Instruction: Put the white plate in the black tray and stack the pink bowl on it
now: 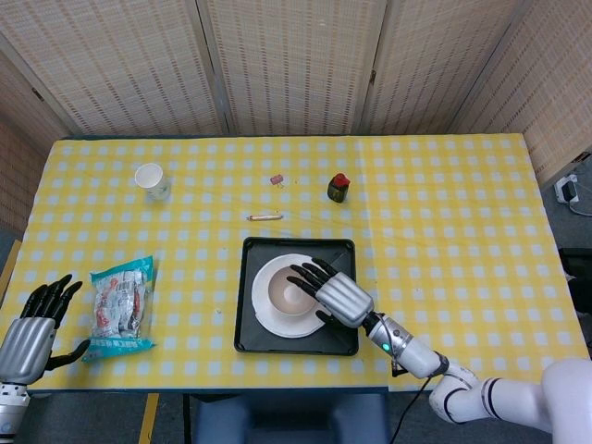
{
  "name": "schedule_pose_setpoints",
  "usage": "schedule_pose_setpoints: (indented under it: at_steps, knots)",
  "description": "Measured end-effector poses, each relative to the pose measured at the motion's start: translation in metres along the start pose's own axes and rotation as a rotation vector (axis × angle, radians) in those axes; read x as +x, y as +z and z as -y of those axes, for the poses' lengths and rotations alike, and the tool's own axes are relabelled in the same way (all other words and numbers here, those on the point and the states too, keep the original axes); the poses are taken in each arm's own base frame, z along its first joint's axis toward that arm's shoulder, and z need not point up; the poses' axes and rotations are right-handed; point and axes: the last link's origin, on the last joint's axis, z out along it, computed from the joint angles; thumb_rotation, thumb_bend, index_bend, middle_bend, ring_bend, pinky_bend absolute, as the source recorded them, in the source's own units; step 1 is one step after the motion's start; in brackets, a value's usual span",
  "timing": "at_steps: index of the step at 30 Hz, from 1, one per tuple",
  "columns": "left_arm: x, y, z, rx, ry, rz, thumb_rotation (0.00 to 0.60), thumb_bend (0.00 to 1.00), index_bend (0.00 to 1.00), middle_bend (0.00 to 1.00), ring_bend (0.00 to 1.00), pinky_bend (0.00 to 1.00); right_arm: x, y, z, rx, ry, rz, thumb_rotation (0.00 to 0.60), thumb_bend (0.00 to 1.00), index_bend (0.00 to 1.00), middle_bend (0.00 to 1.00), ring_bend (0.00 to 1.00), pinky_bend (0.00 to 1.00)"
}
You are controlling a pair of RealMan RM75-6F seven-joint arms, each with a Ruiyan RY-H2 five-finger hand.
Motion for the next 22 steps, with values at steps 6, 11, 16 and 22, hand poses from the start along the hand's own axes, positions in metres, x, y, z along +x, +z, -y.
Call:
schedule_pose_setpoints:
  at_steps: [6,11,16,22]
  knots:
    - [-0.001,0.002,0.002,0.010,0.024,-0.007,0.600,0.28,0.00,0.00,0.03,0.01,0.028,-0.057,-0.015,-0.078,-0.016,-0.097,0.600,0.42,0.00,0.00,0.00,0.00]
    - [-0.001,0.005,0.005,0.045,0.069,-0.042,0.600,0.28,0.00,0.00,0.03,0.01,0.044,-0.118,-0.036,-0.258,-0.093,-0.103,0.600,0.42,0.00,0.00,0.00,0.00]
    - [0.000,0.004,0.003,0.041,0.074,-0.056,0.600,0.28,0.00,0.00,0.03,0.01,0.048,-0.188,-0.048,-0.492,-0.092,-0.151,0.600,0.42,0.00,0.00,0.00,0.00]
    - [-0.005,0.004,-0.001,0.031,0.079,-0.042,0.600,0.28,0.00,0.00,0.03,0.01,0.041,-0.264,-0.054,-0.697,-0.052,-0.199,0.600,0.42,0.00,0.00,0.00,0.00]
